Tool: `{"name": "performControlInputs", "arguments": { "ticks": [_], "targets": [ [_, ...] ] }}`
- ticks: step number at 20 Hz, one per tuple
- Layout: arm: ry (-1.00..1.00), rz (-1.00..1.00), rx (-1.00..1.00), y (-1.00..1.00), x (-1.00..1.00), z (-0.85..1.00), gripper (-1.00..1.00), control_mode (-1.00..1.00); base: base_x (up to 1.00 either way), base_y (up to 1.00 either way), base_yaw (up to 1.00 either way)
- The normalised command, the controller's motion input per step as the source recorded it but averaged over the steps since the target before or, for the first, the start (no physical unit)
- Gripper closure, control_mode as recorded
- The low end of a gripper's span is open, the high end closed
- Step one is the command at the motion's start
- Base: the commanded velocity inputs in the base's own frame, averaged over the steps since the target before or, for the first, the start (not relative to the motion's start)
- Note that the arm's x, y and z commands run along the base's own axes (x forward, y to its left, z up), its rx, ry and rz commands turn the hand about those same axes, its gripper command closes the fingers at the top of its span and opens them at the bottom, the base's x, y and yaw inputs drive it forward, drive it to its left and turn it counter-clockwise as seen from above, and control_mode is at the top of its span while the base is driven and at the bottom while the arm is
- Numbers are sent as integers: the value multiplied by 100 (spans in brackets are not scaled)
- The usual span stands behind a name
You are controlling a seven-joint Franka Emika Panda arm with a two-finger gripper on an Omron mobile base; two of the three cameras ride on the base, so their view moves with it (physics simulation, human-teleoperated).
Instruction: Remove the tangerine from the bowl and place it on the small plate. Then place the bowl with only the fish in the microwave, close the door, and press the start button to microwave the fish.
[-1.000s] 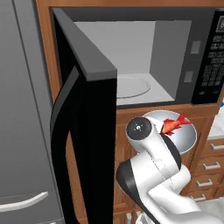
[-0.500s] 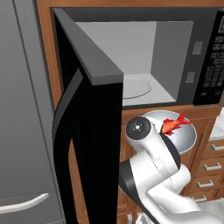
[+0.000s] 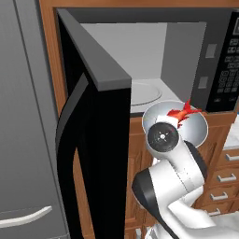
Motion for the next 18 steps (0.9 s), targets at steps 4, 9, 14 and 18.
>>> {"name": "performControlInputs", "arguments": {
  "ticks": [4,9,14,18],
  "targets": [
    [-6,30,-8,8,3,94,100,-100,0,0,0],
    [11,22,-1,9,62,56,100,-100,0,0,0],
    [26,18,0,14,100,21,100,-100,0,0,0],
    [15,15,0,16,96,0,100,-100,0,0,0]
  ]
}}
